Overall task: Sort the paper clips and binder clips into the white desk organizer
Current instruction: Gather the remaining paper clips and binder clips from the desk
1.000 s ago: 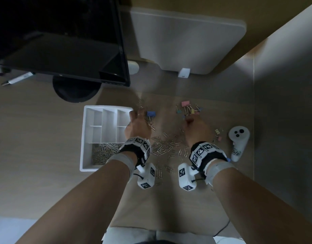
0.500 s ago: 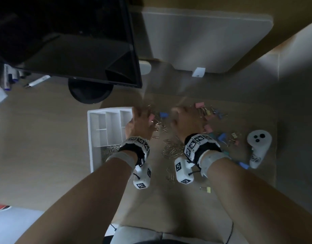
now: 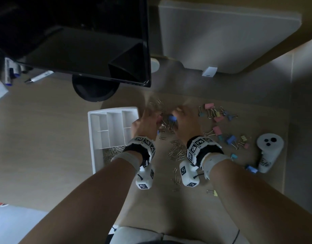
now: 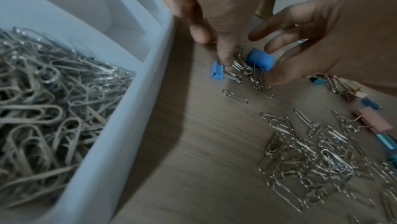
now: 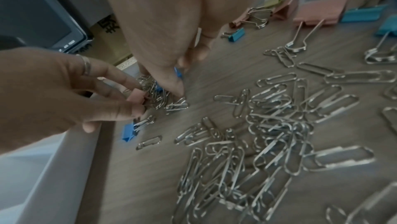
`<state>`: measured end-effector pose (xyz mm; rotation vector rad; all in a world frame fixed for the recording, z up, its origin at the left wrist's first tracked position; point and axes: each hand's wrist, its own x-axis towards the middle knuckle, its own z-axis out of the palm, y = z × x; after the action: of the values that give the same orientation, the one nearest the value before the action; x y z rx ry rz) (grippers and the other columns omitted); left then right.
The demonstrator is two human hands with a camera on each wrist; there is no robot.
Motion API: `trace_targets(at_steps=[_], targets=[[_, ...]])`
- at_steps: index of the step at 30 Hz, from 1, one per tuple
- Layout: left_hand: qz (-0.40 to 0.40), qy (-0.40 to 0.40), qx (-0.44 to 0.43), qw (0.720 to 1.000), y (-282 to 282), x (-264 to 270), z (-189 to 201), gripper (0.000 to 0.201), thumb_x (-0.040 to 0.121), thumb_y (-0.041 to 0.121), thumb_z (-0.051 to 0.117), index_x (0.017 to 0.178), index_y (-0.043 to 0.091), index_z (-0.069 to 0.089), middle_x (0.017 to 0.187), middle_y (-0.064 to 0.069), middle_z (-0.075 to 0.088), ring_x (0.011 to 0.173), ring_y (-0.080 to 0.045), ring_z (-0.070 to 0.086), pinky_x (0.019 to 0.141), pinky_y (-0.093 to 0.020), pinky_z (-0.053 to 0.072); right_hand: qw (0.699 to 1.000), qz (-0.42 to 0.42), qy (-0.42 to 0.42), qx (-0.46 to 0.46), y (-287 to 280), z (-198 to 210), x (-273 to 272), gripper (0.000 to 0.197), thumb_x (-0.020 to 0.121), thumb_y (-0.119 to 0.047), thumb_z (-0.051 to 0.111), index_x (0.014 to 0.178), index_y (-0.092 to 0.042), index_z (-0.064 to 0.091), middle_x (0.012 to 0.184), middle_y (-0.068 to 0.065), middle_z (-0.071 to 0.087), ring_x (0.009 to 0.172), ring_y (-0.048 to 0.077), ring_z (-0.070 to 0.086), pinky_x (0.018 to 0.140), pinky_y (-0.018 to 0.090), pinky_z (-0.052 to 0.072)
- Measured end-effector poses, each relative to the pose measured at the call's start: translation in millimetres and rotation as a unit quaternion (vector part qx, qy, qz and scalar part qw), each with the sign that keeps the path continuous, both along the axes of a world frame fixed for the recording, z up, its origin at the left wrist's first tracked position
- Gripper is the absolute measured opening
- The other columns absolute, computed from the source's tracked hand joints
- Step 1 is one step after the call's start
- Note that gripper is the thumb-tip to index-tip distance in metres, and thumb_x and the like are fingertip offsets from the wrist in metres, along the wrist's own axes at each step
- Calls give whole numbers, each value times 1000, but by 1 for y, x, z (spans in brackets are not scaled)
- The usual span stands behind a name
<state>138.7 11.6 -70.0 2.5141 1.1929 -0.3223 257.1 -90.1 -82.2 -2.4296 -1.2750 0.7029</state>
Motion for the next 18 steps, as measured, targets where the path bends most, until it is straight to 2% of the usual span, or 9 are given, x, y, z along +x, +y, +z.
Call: trace_targets(at_steps=[3, 7, 10, 12, 14, 16, 18], targets=[[9, -8, -41, 999, 2, -2, -3, 22, 92, 38, 58, 111, 28, 59, 117, 1, 54, 93, -23, 66, 78, -33, 49, 1000, 8, 18, -2, -2, 0, -2, 37, 81, -1, 68, 112, -21, 70, 120, 6, 58, 115, 25, 54, 92, 36, 49], [23, -1, -49, 999, 4, -8, 1, 24, 93, 42, 53, 110, 25, 52, 108, 1, 59, 96, -25, 66, 82, -36, 48, 999, -38, 26, 6, -9, 3, -3, 28, 79, -2, 72, 103, -18, 70, 108, 8, 58, 103, 27, 56, 84, 30, 45], [49, -1, -80, 996, 1, -8, 8, 30, 95, 40, 53, 120, 24, 53, 109, -3, 66, 101, -29, 65, 85, -37, 47, 998, -56, 37, 21, -14, 4, -3, 25, 80, -1, 72, 100, -14, 69, 110, 11, 58, 101, 28, 57, 81, 24, 37], [88, -38, -103, 990, -1, -10, 11, 30, 96, 39, 51, 120, 22, 59, 109, -6, 66, 98, -29, 65, 84, -37, 52, 998, -48, 42, 12, -15, 2, -4, 25, 82, -1, 71, 104, -13, 67, 110, 11, 58, 101, 29, 57, 79, 25, 37], [125, -76, -120, 982, -2, -14, 12, 31, 97, 35, 49, 115, 15, 64, 106, -8, 63, 94, -27, 64, 83, -38, 53, 998, -51, 48, 4, -15, 2, -6, 29, 84, -6, 70, 112, -14, 64, 113, 11, 58, 104, 29, 57, 81, 28, 41], [136, -80, -139, 978, -3, -17, 13, 28, 99, 27, 47, 113, 8, 62, 104, -10, 63, 95, -28, 64, 82, -35, 51, 997, -50, 54, 13, -17, 2, -8, 34, 88, -15, 70, 121, -13, 61, 116, 13, 58, 107, 30, 56, 88, 34, 46], [140, -66, -159, 975, -5, -18, 11, 27, 100, 25, 46, 113, 6, 59, 94, -8, 64, 88, -25, 62, 77, -33, 48, 996, -53, 73, 26, -19, 3, -12, 30, 95, -24, 62, 123, -11, 61, 116, 14, 57, 107, 29, 55, 91, 37, 48]])
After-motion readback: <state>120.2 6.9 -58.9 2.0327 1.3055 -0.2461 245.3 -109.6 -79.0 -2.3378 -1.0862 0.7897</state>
